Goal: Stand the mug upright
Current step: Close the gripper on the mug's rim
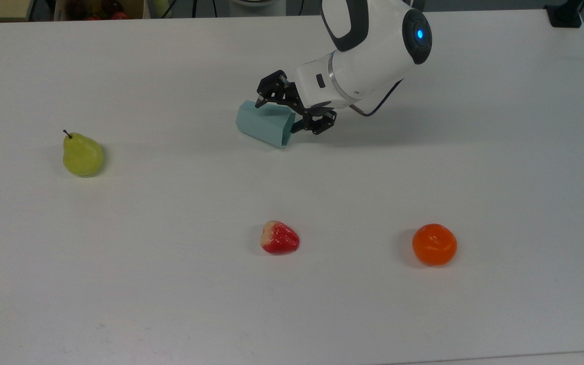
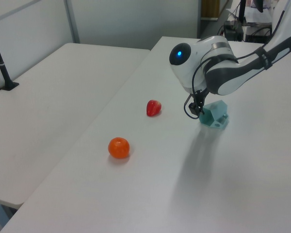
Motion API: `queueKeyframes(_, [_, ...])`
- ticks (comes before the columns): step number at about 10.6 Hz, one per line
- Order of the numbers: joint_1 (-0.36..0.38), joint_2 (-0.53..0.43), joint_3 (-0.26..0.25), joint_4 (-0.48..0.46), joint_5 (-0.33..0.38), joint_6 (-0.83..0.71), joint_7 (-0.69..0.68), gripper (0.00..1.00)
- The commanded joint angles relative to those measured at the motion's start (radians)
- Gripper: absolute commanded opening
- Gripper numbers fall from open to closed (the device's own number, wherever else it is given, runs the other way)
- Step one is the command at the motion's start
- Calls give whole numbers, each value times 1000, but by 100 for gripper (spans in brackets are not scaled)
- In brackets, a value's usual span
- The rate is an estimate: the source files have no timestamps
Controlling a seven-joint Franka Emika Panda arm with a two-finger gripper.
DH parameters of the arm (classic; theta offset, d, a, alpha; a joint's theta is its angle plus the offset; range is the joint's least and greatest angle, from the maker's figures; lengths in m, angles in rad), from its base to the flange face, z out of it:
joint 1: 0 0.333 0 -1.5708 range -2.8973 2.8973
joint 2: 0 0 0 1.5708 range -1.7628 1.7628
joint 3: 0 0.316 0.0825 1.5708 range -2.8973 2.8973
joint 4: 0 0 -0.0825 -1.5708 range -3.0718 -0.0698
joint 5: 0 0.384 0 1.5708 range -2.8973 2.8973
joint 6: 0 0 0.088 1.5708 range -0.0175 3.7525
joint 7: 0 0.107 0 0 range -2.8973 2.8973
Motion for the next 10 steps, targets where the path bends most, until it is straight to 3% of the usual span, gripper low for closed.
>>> queueKeyframes(1, [9,42,-5,-3,-71,-71,18,93])
queueKeyframes(2, [9,57,-5,-3,-82,-73,18,90])
queueKeyframes(3, [11,60,-5,-3,-84,-74,15,79])
queueKeyframes(6, [11,62,-5,-3,-82,-76,14,29])
queueKeyframes(8, [11,59,-5,5,-84,-126,-49,15])
queueKeyframes(10, [3,44,-3,28,-70,-193,-193,8])
